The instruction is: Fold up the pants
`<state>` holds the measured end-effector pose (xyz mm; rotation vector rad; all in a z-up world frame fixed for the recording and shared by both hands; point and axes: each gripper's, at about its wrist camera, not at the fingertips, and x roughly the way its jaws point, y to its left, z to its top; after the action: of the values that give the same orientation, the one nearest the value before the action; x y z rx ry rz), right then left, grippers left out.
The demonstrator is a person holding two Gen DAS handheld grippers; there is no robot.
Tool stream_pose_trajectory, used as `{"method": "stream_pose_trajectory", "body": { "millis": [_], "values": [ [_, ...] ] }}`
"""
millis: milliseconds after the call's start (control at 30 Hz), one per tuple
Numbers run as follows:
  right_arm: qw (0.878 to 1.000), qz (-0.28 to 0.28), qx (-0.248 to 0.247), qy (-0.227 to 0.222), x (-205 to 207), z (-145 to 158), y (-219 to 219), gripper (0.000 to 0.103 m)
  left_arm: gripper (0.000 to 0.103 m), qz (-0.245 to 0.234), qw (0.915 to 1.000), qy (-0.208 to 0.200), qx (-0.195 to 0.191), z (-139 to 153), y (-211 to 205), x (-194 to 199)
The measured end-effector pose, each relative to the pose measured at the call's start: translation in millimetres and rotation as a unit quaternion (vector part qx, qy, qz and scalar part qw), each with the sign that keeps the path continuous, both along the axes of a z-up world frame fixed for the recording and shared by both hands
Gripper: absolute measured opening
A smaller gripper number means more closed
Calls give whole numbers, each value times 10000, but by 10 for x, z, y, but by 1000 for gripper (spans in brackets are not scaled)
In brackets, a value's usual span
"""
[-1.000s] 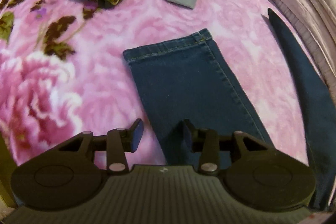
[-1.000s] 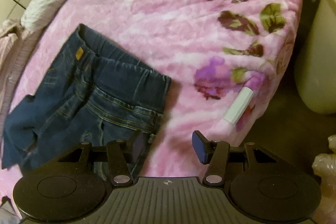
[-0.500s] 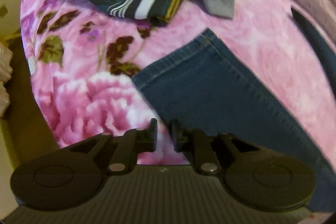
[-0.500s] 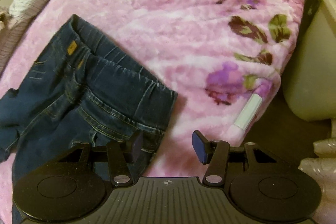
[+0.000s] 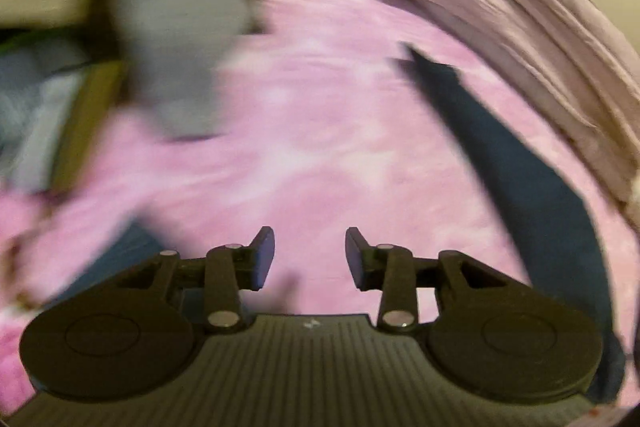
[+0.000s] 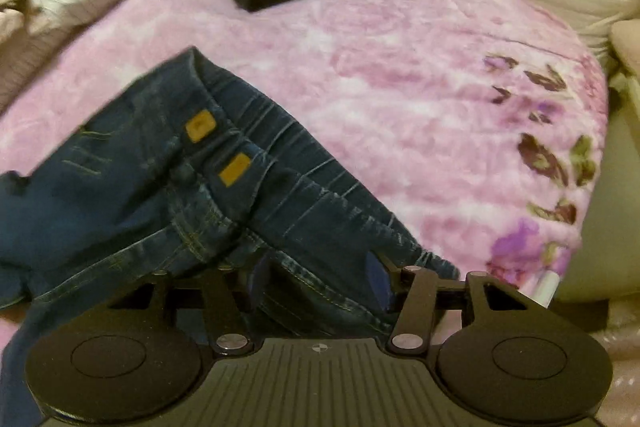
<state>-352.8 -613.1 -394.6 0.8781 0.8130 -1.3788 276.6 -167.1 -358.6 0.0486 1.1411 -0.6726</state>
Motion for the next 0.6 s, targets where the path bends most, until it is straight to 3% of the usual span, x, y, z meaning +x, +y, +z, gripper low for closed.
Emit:
{"method": "stream_pose_trajectory", "body": {
  "millis": [67, 100, 267, 400, 467, 533, 600],
  "values": [
    [9999, -145, -12, 44, 46, -44, -13, 55, 44, -150, 9994, 124, -284, -66, -453, 155],
    [9998, -199, -13, 68, 47, -58, -24, 55, 54, -210, 9990, 143, -375, -98, -685, 243],
    [9992, -334, 55, 193, 102, -93, -73, 58, 55, -131, 9978, 178, -624, -242, -1665, 719],
    [9987, -410, 0, 290, 150, -125, -59, 60, 56, 110, 9986, 145, -491, -371, -2115, 1073],
    [9978, -534, -21, 388, 192, -143, -47, 62, 47, 154, 9991, 241, -327, -481, -2235, 1197],
    [9973, -528, -40, 512, 246, -161, -44, 64, 4, 16, 9992, 300, -252, -551, -2318, 1258],
    [9967, -504, -32, 638, 295, -171, -52, 65, 2, -131, 9995, 112, -273, -457, -2267, 1220]
  ]
}}
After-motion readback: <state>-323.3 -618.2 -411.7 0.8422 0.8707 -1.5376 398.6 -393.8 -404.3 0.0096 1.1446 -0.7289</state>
